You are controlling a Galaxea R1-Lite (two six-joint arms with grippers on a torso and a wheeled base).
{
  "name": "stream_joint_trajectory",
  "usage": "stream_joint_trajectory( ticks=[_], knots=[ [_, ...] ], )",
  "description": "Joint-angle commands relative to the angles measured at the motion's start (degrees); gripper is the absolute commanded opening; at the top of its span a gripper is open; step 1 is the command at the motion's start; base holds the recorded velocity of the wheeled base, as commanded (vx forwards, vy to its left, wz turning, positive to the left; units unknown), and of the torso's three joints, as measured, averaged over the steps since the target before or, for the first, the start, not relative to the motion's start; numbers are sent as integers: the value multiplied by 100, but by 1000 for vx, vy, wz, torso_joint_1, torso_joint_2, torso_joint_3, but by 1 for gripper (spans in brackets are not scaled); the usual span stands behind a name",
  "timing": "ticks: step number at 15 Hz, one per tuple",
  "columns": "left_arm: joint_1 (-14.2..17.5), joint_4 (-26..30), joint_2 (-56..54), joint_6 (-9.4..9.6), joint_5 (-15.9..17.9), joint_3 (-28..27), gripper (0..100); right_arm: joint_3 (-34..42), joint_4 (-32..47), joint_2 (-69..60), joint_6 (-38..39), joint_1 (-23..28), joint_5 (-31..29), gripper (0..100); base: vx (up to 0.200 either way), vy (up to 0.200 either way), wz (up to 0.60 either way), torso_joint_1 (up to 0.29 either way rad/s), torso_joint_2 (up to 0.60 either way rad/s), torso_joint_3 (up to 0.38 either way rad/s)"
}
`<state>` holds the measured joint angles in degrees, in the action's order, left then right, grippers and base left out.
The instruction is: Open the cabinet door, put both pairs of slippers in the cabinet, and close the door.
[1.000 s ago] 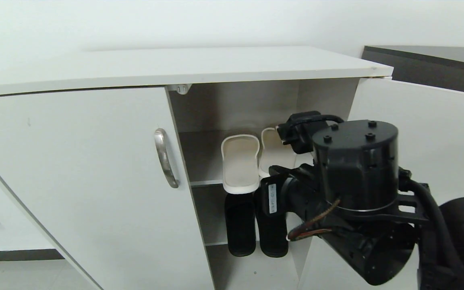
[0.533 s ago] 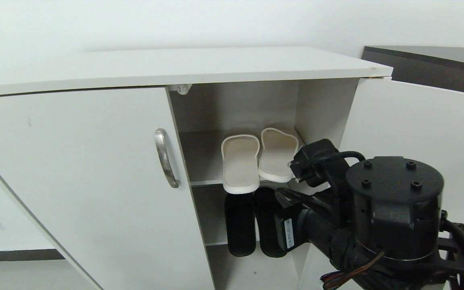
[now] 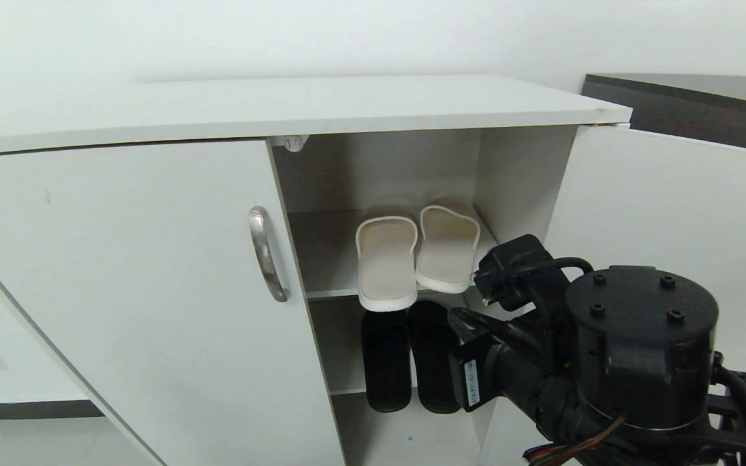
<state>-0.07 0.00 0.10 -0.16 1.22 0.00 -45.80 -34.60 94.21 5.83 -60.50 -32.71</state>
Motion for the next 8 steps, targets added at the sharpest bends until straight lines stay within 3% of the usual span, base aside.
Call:
stream_joint_trajectory(
  ticks=[1, 8],
  knots=[
    [7, 0, -1, -2, 1, 0, 0, 1, -3, 71, -3, 12, 1, 0, -200, 0, 0, 2, 2, 2],
    [-1, 0, -1, -2, 10, 0, 0, 10, -3, 80, -3, 21, 1, 0, -200, 0, 0, 1, 0, 4]
  ],
)
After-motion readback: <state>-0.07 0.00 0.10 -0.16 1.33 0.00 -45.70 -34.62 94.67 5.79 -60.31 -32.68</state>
